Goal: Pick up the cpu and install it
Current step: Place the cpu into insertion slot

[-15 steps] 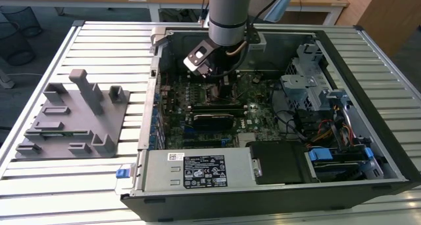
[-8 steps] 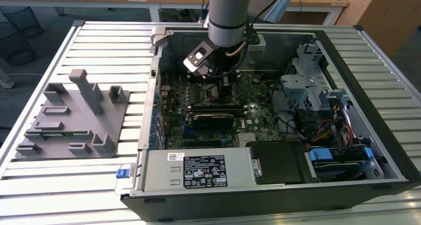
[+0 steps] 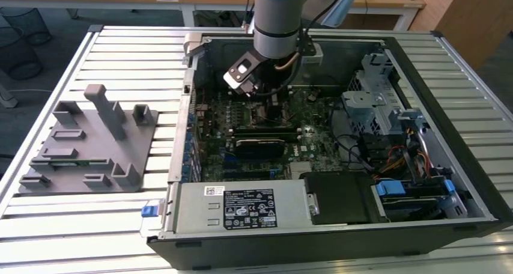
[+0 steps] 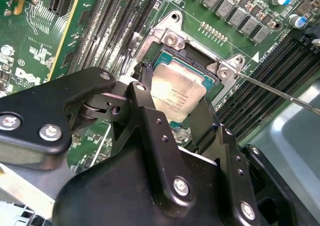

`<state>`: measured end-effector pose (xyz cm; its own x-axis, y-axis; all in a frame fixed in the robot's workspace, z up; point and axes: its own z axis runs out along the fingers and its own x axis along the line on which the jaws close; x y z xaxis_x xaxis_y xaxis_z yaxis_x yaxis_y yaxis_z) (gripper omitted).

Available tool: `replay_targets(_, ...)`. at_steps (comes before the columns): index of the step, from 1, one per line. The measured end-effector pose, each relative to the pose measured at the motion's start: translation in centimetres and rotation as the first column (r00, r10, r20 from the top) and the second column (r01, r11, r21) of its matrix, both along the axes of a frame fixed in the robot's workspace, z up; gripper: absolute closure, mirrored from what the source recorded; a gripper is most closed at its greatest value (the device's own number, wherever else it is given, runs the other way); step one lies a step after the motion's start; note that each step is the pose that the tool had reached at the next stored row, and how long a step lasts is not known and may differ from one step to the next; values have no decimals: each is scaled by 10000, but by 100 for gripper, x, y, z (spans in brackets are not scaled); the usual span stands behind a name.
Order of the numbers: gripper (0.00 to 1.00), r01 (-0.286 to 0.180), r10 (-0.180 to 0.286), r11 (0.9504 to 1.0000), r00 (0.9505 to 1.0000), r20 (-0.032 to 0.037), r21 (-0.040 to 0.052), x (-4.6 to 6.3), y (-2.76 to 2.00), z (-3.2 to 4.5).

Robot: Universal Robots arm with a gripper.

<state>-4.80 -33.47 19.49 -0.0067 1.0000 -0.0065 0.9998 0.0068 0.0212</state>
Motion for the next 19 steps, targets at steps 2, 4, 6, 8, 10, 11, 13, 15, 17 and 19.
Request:
replay_targets(2, 46, 1, -1, 10000, 10000, -2, 0, 0, 0, -10)
replay_targets(4, 46, 0, 0, 10000, 10000, -8, -4, -1, 0, -18)
replay_targets(6, 46, 0, 0, 10000, 10000, -10, -8, -1, -1, -23)
replay_targets(8, 46, 1, -1, 10000, 10000, -7, -5, -1, 0, -26)
replay_targets(10, 46, 1, -1, 10000, 10000, -6, -3, 0, 1, -26)
replay_targets(11, 46, 1, -1, 10000, 10000, -5, -2, 0, 1, -26)
replay_targets(13, 46, 1, -1, 10000, 10000, -6, -4, 0, 1, -26)
replay_targets(15, 45, 0, 0, 10000, 10000, 4, 8, 1, 3, -31)
replay_targets(17, 39, 0, 0, 10000, 10000, -1, 2, 1, 2, -29)
replay_targets(19, 39, 1, -1, 10000, 10000, -5, -4, 0, 1, -27)
